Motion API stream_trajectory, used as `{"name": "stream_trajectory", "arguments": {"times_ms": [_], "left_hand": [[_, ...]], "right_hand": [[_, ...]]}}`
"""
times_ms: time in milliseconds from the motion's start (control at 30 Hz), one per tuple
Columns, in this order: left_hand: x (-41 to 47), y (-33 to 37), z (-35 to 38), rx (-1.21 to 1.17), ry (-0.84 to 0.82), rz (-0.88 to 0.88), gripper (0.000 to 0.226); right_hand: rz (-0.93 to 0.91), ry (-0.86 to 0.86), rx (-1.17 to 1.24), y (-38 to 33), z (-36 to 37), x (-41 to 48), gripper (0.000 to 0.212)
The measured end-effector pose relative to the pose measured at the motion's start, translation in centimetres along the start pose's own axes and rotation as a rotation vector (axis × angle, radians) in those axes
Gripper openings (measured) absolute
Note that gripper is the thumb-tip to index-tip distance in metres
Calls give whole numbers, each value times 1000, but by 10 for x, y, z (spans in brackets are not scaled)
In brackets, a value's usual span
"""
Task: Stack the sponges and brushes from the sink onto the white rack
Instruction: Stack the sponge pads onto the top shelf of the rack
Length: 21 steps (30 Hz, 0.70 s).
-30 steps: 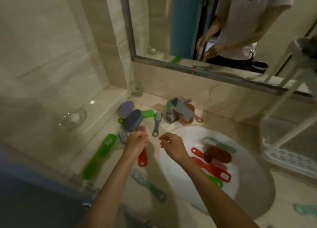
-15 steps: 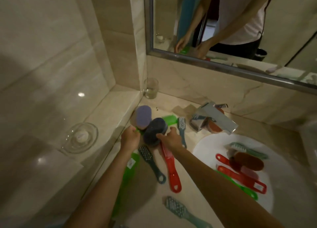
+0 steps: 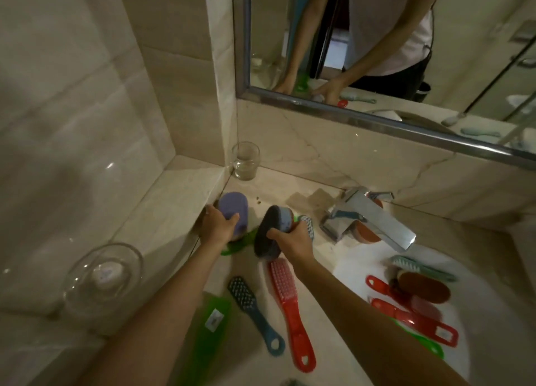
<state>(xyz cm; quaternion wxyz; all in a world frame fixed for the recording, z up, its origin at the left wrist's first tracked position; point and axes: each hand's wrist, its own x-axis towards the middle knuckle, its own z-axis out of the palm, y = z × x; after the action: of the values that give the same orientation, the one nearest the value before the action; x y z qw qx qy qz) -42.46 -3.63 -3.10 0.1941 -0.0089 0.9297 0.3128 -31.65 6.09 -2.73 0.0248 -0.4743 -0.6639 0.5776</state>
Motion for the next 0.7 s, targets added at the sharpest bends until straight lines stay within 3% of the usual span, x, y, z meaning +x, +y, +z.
{"name": "stream_trajectory", "arguments": {"times_ms": [133,267,333,467,567,700], "left_hand": [[8,9,1,-41,-55,-83,88],[13,20,-1,-194,-120,-69,62],[9,26,-5,-321,-77,-52,49],[-7,46,-21,-558,-37,-54,42],[-23,67,-33,-659,-68,-42,44],[-57,98,-48,-844,-179,108,67]], "right_hand": [[-57,-17,47,-10,-20,-4,53],[-92,-26,132,-17,-34,-9,47],[-119,-29,138,-25,-42,-13,43],[-181,-5,173,-53,-55,-21,37],[-261,1,207,-76,-66,-32,34],[-362,-8,233,-97,-87,-51,29]]}}
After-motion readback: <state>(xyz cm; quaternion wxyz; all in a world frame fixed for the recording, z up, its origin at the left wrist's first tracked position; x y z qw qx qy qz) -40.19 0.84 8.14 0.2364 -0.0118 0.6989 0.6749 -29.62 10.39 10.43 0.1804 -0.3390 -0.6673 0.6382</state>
